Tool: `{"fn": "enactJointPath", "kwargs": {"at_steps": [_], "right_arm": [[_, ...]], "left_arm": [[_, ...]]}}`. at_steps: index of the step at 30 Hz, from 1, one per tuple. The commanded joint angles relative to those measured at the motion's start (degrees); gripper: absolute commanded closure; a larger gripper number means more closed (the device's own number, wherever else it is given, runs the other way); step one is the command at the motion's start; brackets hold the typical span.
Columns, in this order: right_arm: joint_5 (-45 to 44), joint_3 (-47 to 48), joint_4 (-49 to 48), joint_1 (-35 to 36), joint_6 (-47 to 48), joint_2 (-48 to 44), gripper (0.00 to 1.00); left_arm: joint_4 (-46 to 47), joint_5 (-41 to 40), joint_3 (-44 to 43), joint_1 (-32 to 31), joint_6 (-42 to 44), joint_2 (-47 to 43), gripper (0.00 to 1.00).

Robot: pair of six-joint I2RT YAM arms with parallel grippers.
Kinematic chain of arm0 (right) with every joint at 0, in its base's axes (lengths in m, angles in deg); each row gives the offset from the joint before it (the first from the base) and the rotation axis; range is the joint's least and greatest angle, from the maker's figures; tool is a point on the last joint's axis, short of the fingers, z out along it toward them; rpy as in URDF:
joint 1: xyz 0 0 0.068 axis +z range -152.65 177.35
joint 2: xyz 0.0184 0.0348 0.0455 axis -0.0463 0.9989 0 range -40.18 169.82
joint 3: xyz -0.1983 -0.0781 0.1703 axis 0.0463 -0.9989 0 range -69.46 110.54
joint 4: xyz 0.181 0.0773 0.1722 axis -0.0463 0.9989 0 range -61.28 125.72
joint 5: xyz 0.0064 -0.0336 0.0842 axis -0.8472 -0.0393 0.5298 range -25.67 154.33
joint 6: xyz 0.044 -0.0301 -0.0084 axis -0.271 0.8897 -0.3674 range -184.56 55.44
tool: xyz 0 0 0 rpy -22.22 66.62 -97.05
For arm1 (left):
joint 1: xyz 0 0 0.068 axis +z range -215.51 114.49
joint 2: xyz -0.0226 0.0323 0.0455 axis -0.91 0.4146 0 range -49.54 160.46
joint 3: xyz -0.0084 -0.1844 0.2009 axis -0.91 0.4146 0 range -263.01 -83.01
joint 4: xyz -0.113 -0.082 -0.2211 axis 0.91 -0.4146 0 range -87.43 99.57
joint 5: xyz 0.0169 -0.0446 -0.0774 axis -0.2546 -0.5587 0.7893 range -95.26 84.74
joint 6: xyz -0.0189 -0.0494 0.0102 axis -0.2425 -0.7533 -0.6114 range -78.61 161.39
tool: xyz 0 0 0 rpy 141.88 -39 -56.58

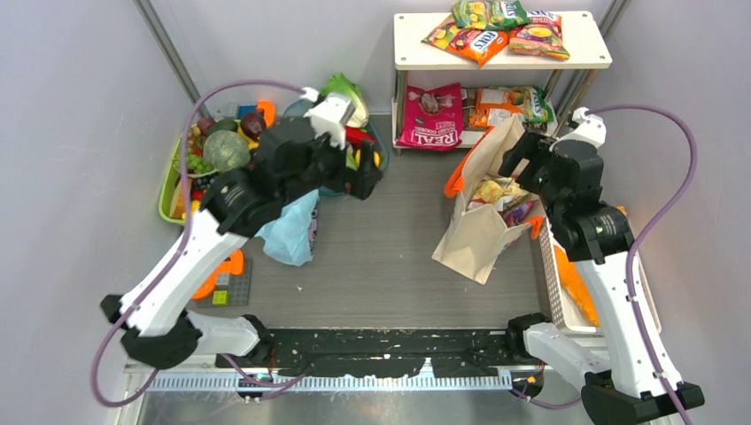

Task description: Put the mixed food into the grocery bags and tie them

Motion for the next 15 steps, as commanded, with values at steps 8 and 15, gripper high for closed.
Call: {"fn": "enactJointPath", "kwargs": {"at_steps": [8, 15], "right_arm": [[7.19, 11.07, 0.35, -0.04, -15.78, 16.87, 0.16], [4.48, 13.31, -0.91, 1.29, -19.46, 23.50, 0.16]], "left_arm": [[-3.78, -14.31, 22.82, 3.12, 0.07, -20.99, 0.00], [-5.08, -13.69, 28.22, 7.14, -2.54, -26.25, 0.01]]}}
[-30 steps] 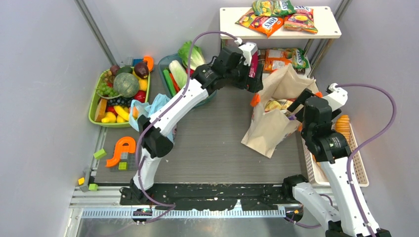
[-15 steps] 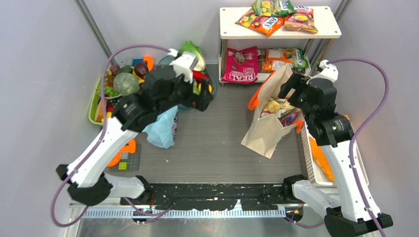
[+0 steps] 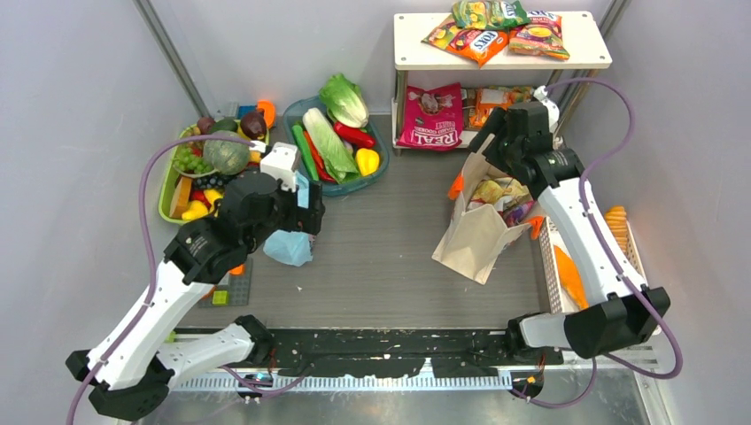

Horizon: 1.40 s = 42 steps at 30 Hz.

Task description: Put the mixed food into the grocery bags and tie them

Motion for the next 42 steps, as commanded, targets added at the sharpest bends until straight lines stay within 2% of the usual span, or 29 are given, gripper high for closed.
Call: {"fn": "enactJointPath", "kwargs": {"at_steps": [1, 9, 15, 17, 19, 20, 22, 24, 29, 32, 33, 34, 35, 37, 39, 42], "right_arm": [[-2.50, 4.57, -0.83, 1.00, -4.43, 2.67, 0.16], [-6.99, 10.65, 2.52, 2.22, -5.14, 11.76, 0.21], [-10.57, 9.89, 2.72, 2.08, -3.72, 13.94, 0.28], [-10.28, 10.04, 2.48, 1.48, -3.54, 14.85, 0.36], [-9.31, 11.17, 2.52, 0.50, -3.37, 16.70, 0.57], [-9.17, 11.74, 2.79, 0.06, -3.39, 17.10, 0.74], [-9.26, 13.51, 3.25, -1.42, -3.48, 17.97, 0.86], [-9.20, 15.91, 2.47, -3.65, -2.81, 18.50, 0.93], [-8.85, 24.68, 4.62, -9.31, -0.74, 22.62, 0.95], [-9.52, 29.73, 6.65, -14.07, 0.26, 24.26, 0.95], [-9.45, 30.16, 6.99, -14.92, 0.40, 24.58, 0.92], [-8.89, 30.81, 6.96, -16.27, 0.92, 24.64, 0.85], [-8.56, 31.10, 7.04, -16.76, 1.30, 24.80, 0.57], [-7.72, 31.41, 7.17, -17.27, 2.50, 24.45, 0.25], [-6.27, 30.16, 6.44, -17.06, 3.42, 22.87, 0.18], [-4.31, 24.69, 2.08, -15.31, 8.23, 17.58, 0.17]], "left_arm": [[0.08, -0.23, 1.60, 2.87, -1.76, -2.82, 0.01], [-1.86, -0.01, 3.21, 6.71, -0.17, -5.26, 0.00], [-1.14, -0.88, 6.66, 7.12, 0.59, -8.12, 0.00], [-0.94, -0.82, 8.18, 7.20, 0.59, -9.02, 0.00], [-0.74, -0.91, 9.44, 7.31, 0.82, -10.03, 0.00], [-0.92, -1.28, 9.99, 7.29, 0.89, -10.38, 0.00], [-1.48, -1.98, 10.55, 7.36, 0.88, -10.70, 0.00], [-1.69, -2.03, 11.22, 7.38, 0.92, -10.96, 0.01], [-0.80, -2.48, 13.57, 7.60, 0.17, -11.32, 0.00], [-0.45, -4.45, 15.06, 8.76, -2.36, -10.90, 0.01], [-0.58, -4.55, 15.44, 9.81, -3.26, -10.48, 0.00], [-0.55, -4.30, 15.72, 10.90, -4.01, -10.16, 0.00], [-0.54, -3.80, 16.06, 12.30, -4.79, -9.73, 0.00], [0.45, -2.20, 16.67, 15.08, -5.99, -8.44, 0.00], [1.47, -1.59, 16.98, 17.43, -6.48, -7.20, 0.00], [2.45, -2.58, 16.04, 19.49, -7.18, -5.14, 0.01]]}}
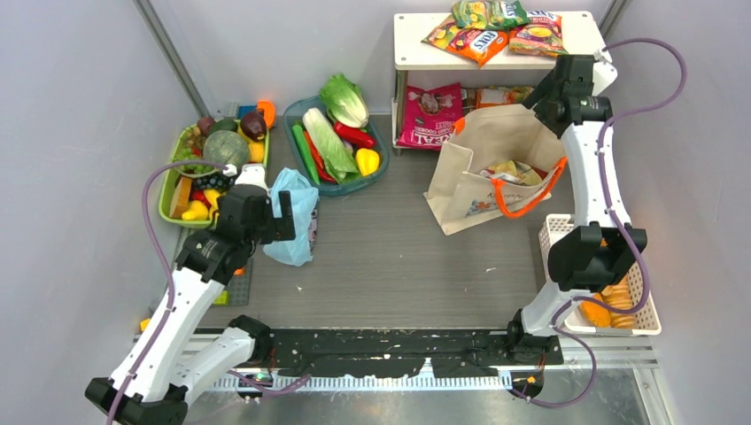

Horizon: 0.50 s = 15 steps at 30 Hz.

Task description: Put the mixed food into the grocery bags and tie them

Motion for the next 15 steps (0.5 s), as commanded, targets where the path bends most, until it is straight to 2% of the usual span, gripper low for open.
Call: {"fn": "enactJointPath", "kwargs": {"at_steps": [1, 5, 9, 12, 15], "right_arm": [[3.76, -4.60, -6.05, 3.72, 6.94, -8.48, 0.17], [12.94, -13.63, -12.22, 5.55, 13.09, -17.95, 0.17], [25.65, -25.91, -19.34, 7.68, 14.76, -28.95, 0.17], [27.79, -30.46, -20.59, 9.17, 14.59, -36.57, 0.17], [31.91, -35.60, -21.71, 11.39, 13.54, -42.80, 0.17]], "left_arm": [[4.68, -0.47, -0.96, 3.02, -2.49, 2.39, 0.02], [6.53, 1.84, -2.98, 5.82, -2.93, 5.15, 0.10], [7.03, 2.45, -6.48, 7.35, -2.42, 9.82, 0.11], [8.84, 4.24, -7.50, 9.54, -1.19, 14.89, 0.12], [8.27, 14.00, -8.60, 15.65, -2.20, 20.77, 0.17]]}}
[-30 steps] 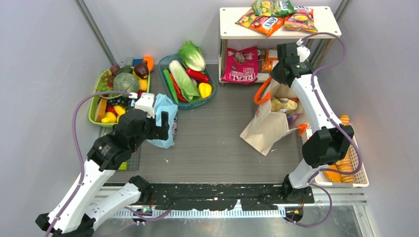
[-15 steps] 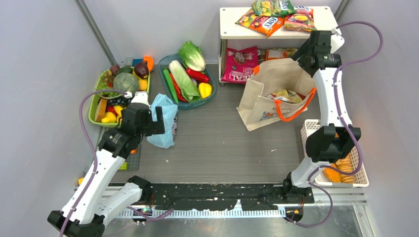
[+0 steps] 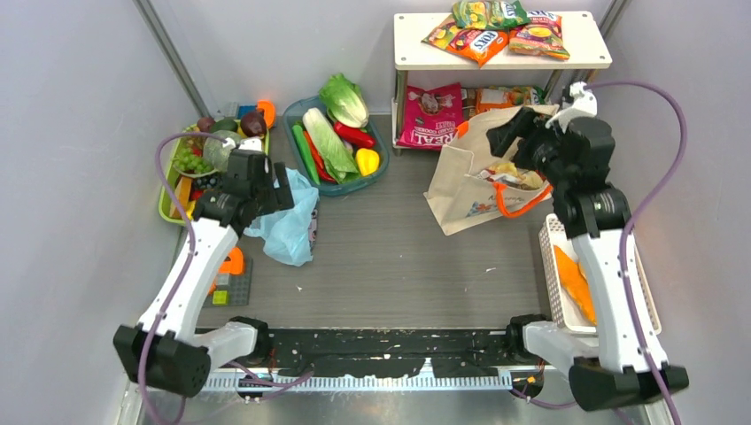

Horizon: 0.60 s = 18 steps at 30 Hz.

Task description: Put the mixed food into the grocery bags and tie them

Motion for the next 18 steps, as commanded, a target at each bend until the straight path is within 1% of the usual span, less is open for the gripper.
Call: {"fn": "enactJointPath", "kwargs": {"at_steps": [1, 3, 5, 7, 8, 9, 10, 11, 13, 16, 18], "right_arm": [[10.31, -5.87, -6.80, 2.53, 0.30, -7.61, 0.18], [12.76, -9.20, -8.20, 4.11, -0.53, -11.07, 0.18], [14.05, -11.95, -8.73, 4.60, -1.31, -14.03, 0.18], [14.69, -13.99, -8.44, 4.73, -1.00, -16.33, 0.20], [14.76, -14.90, -7.82, 4.67, -0.76, -17.39, 0.21], [15.24, -15.61, -7.51, 4.75, -0.32, -17.83, 0.22], [15.74, -15.92, -6.84, 4.77, -0.07, -18.42, 0.23], [16.80, -16.46, -6.49, 4.89, 0.20, -18.56, 0.23], [17.49, -17.50, -5.56, 5.29, -0.26, -18.84, 0.25], [19.36, -19.30, -5.69, 6.50, -1.27, -18.32, 0.28], [20.18, -20.37, -5.63, 8.39, -1.87, -17.67, 0.29]], "left_arm": [[2.61, 12.16, -2.14, 7.65, -1.41, 7.28, 0.19], [2.39, 15.71, -1.73, 10.51, -3.06, 10.29, 0.19], [1.87, 16.29, -1.65, 11.41, -3.03, 12.12, 0.19], [1.86, 18.91, -1.19, 11.47, -2.62, 12.59, 0.39], [2.11, 20.43, -0.71, 11.47, -2.91, 12.42, 0.54], [2.51, 22.31, -0.22, 11.32, -3.41, 11.67, 0.73], [3.49, 23.88, 0.60, 10.79, -4.04, 10.75, 0.97], [4.36, 24.62, 1.28, 9.79, -4.82, 9.66, 1.00], [6.30, 22.99, 2.26, 4.76, -5.45, 6.91, 1.00], [7.21, 12.53, 1.12, -7.88, -6.32, 3.93, 1.00], [8.62, 9.41, 0.29, -14.30, -7.87, 3.24, 1.00]]}}
